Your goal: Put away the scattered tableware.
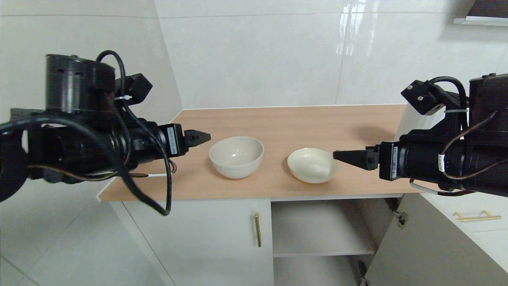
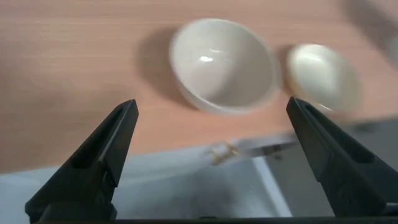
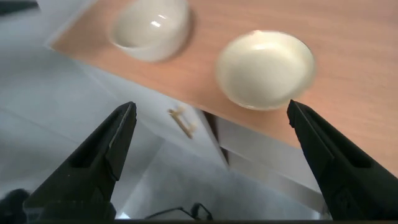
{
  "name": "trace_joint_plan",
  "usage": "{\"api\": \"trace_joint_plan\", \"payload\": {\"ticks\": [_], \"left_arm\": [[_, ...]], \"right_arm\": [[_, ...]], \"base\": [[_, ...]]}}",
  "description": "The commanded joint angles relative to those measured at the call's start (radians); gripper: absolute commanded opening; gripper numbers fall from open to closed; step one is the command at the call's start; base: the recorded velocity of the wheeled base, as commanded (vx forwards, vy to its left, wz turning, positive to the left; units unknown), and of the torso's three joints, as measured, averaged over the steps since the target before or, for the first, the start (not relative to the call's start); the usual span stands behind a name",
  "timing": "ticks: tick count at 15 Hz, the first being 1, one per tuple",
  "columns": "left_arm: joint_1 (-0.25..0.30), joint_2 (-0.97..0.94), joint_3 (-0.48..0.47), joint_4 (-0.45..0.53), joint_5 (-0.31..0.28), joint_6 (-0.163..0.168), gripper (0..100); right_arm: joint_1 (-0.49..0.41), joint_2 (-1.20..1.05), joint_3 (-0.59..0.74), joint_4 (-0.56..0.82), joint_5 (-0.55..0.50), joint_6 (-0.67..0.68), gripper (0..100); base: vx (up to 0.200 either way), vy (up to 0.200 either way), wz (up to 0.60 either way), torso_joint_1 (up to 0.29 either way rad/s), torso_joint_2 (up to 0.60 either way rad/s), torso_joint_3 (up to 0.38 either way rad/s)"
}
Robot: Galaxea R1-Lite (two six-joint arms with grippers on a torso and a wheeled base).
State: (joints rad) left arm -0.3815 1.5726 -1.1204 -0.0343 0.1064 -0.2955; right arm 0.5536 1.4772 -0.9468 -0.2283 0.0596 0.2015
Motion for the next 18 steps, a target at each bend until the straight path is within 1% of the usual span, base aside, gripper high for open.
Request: {"api": "trace_joint_plan", "payload": {"ticks": [1,4,8,16,18], "left_arm": [[0.015,0.165,-0.160,0.082,0.073,-0.001,100],[0.015,0.241,-0.174,0.076,0.098,0.003,100],[0.015,0.362,-0.231,0.027,0.185,-0.001,100],[0.009,0.402,-0.239,0.027,0.190,-0.002,100],[-0.004,0.415,-0.239,0.027,0.191,-0.008,100]], "right_arm": [[-0.009,0.023,0.017,0.000,0.000,-0.001,100],[-0.009,0.023,0.026,0.000,0.000,-0.002,100],[-0.001,0.009,0.031,0.000,0.000,-0.005,100],[-0.001,0.011,0.037,0.000,0.002,-0.005,100],[-0.001,0.011,0.037,0.000,0.002,-0.005,100]], "base": [[0.000,0.000,0.00,0.000,0.00,0.000],[0.000,0.000,0.00,0.000,0.00,0.000],[0.000,0.000,0.00,0.000,0.00,0.000],[0.000,0.000,0.00,0.000,0.00,0.000],[0.000,0.000,0.00,0.000,0.00,0.000]]}}
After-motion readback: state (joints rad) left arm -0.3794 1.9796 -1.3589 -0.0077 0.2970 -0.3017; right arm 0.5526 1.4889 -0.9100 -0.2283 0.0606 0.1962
